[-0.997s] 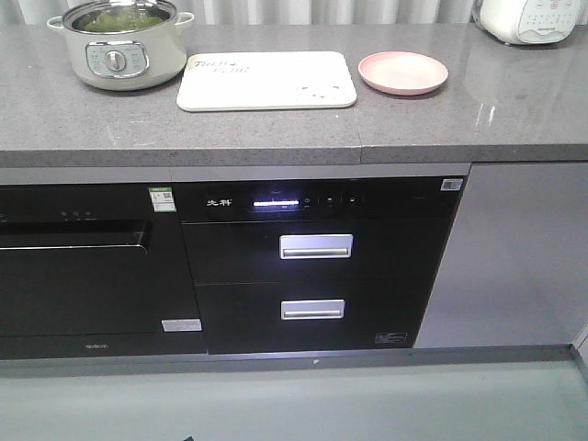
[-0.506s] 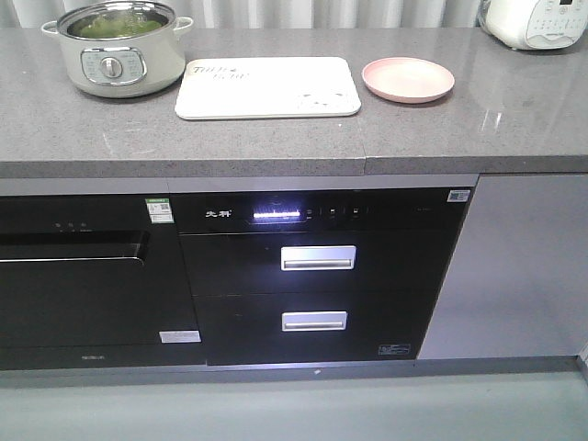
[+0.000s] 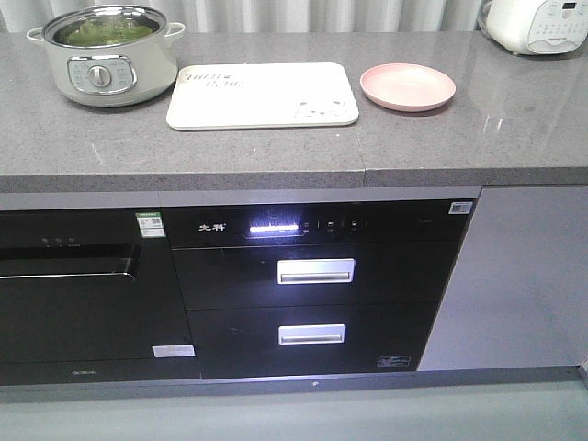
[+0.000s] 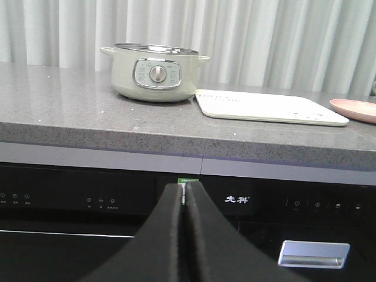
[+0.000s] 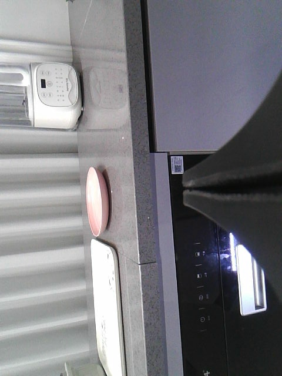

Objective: Transfer vegetables to tray and serve
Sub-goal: 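Drive closer and align the base in front of the white tray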

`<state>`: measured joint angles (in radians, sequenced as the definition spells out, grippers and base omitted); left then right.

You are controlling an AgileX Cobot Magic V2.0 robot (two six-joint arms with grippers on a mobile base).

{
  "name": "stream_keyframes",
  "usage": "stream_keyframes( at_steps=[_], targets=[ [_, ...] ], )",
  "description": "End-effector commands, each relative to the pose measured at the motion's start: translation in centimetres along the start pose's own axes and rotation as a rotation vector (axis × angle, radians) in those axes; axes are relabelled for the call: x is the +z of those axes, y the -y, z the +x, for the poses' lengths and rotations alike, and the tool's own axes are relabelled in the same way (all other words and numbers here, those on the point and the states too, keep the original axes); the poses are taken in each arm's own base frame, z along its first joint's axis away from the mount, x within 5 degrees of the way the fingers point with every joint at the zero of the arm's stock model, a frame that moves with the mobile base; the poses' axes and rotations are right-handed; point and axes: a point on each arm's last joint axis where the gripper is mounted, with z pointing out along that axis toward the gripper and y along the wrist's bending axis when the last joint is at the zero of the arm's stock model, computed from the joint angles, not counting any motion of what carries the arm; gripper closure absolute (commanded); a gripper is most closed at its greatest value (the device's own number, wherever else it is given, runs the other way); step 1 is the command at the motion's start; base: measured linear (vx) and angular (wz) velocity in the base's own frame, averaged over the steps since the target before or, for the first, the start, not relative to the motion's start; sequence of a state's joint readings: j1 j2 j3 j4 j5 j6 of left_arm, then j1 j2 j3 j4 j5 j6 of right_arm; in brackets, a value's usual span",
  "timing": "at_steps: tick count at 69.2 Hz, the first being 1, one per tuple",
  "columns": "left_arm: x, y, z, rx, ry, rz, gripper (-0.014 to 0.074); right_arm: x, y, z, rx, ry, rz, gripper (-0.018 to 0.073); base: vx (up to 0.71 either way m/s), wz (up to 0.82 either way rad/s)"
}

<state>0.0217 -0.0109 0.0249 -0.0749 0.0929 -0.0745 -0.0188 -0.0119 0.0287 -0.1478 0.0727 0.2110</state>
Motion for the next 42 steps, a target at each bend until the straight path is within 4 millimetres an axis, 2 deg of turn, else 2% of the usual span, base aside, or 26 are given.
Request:
stream_keyframes(
  at_steps=[1,42],
  targets=[
    [-0.09,0.05,-0.36,-0.006,0.073,0.013,0.0603,-0.02,-0.11,-0.5,-0.014,0.073,-0.01,0.056,0.07,-0.02],
    [-0.09,0.05,-0.36,-0.006,0.073,0.013,0.0603,-0.02,-0.11,-0.5,-0.014,0.073,-0.01,0.056,0.07,0.0]
  ],
)
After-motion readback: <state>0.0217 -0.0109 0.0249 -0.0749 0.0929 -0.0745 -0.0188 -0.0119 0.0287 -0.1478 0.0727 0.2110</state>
